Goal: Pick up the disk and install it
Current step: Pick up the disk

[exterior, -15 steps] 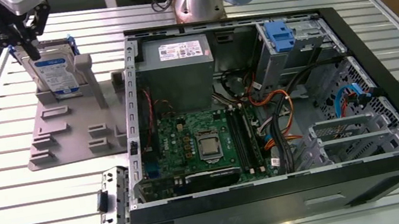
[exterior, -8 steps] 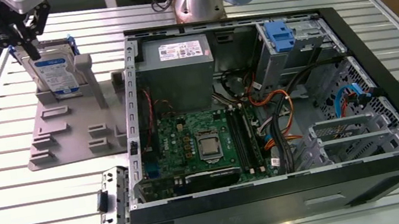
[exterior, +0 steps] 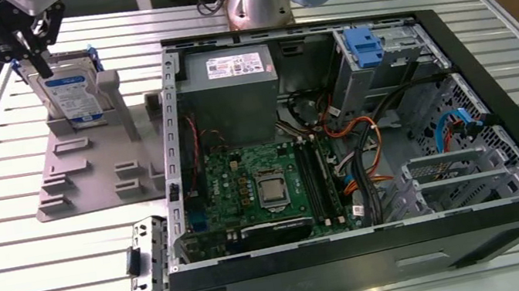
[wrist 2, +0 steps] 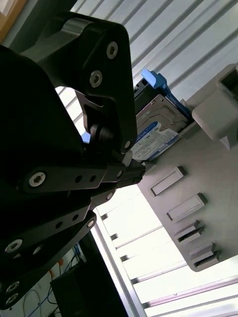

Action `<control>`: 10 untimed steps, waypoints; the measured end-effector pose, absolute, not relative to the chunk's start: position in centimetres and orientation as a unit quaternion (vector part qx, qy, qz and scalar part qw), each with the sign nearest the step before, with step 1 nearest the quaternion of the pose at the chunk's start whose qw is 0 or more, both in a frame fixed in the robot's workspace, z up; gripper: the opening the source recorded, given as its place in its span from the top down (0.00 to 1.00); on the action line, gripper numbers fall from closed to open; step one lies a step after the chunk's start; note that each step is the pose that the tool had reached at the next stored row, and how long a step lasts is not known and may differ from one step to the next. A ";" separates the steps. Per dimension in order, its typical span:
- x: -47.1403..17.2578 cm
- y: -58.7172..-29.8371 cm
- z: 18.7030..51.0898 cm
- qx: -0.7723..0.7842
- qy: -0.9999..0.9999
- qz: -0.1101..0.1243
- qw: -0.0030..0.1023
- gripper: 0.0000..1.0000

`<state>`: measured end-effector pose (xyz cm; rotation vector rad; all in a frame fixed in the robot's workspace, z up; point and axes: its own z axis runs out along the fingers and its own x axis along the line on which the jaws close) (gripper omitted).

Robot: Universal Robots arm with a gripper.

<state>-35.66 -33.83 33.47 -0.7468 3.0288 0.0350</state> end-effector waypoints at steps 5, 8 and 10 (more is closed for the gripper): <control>-35.7 -33.8 33.5 -0.255 0.967 0.011 0.011 0.90; -35.7 -33.8 33.5 -0.264 0.964 0.012 0.011 0.90; -35.7 -33.8 33.5 -0.271 0.963 0.012 0.011 0.90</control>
